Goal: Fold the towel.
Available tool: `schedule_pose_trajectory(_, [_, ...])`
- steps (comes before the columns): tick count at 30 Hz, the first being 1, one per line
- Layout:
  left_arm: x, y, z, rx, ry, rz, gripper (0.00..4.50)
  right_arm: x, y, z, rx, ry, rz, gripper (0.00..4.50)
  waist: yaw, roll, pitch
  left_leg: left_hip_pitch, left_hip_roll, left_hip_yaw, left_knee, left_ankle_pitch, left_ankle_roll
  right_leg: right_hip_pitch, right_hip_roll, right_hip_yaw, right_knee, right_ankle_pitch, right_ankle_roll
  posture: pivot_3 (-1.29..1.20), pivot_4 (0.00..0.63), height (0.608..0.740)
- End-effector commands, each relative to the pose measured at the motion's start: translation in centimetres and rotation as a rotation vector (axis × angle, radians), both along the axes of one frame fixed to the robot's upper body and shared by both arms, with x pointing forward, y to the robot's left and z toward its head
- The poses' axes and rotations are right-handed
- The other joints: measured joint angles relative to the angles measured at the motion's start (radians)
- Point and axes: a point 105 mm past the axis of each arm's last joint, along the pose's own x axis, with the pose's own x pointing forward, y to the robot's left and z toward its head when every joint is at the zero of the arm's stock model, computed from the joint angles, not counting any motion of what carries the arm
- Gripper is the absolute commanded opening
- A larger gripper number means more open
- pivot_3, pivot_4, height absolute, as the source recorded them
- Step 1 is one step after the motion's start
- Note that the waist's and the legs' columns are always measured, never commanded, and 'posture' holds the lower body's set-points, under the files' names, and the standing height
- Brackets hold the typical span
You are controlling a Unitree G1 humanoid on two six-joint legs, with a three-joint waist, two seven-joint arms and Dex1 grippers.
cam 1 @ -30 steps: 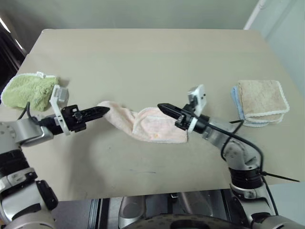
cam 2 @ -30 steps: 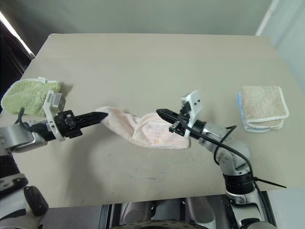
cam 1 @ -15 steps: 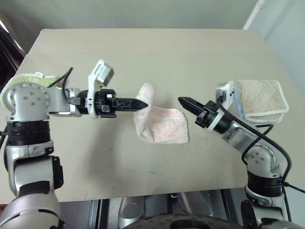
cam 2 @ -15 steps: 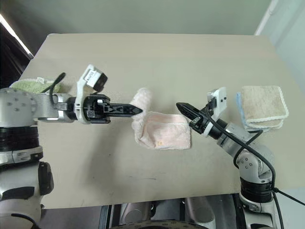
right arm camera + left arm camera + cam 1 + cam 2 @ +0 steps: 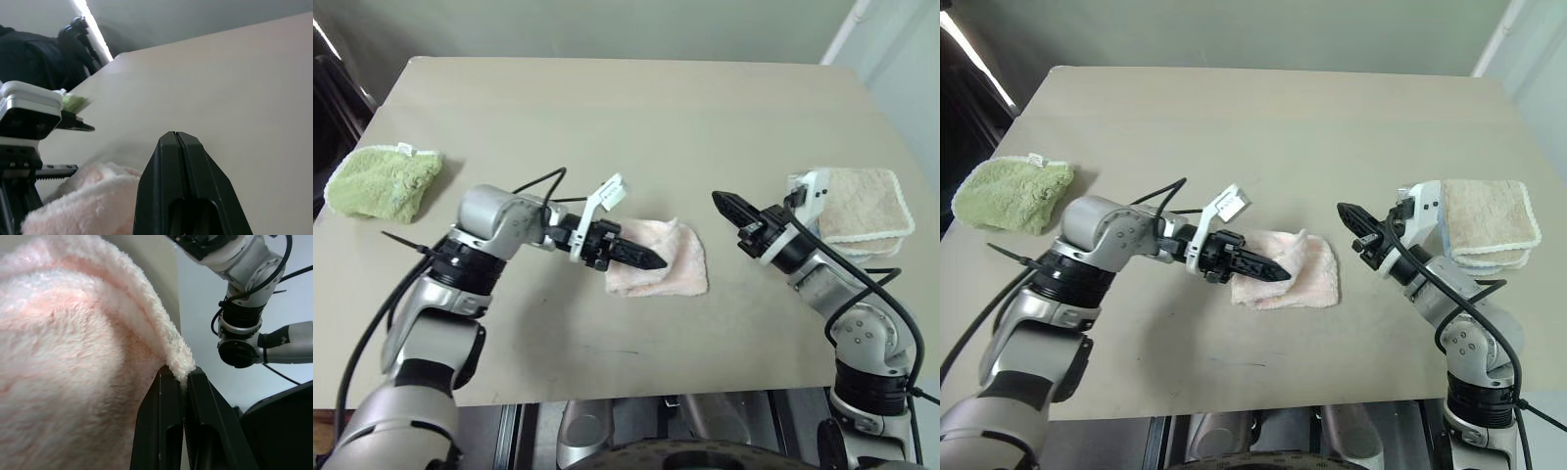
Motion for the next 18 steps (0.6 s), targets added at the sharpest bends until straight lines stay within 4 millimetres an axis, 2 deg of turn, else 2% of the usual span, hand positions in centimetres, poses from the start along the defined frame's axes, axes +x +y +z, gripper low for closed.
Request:
schedule_pose_trajectory(1, [0.3,-0.3,-0.4,0.013,-0.057,0.005,0.04,-0.2,-0.6,1.4,0.000,-0.065,-0.043,0.00,-0.001,0.000,0.000,0.000,0.000,0.000,0.000,0.000,0.000,0.000,0.000,0.000,-0.002,0.000,0.000,0.00,0.150,0.703])
schedule_pose_trajectory(8, [0.4,-1.1,-1.6,-0.006,-0.130,0.027,0.04,-0.4,-0.6,1.0,-0.009,-0.057,-0.057,0.00,0.002,0.000,0.000,0.000,0.000,0.002,0.000,-0.002,0.003,0.001,-0.001,0.000,-0.005,0.000,0.003,0.00,0.150,0.703])
schedule_pose_trajectory(11, [0.3,-1.8,-1.7,-0.045,-0.120,0.027,0.72,-0.3,-0.6,1.0,-0.014,-0.057,-0.064,0.00,0.005,0.000,0.000,0.000,0.000,0.003,0.000,-0.003,0.005,0.002,-0.002,0.000,-0.005,0.000,0.004,0.00,0.150,0.703])
schedule_pose_trajectory(18, [0.0,-3.1,-1.4,-0.097,-0.094,0.027,3.08,-0.3,-0.7,0.8,-0.024,-0.057,-0.073,0.00,0.006,0.000,0.000,0.000,0.000,0.003,0.001,-0.003,0.006,0.002,-0.002,0.000,-0.005,0.001,0.005,0.00,0.150,0.703])
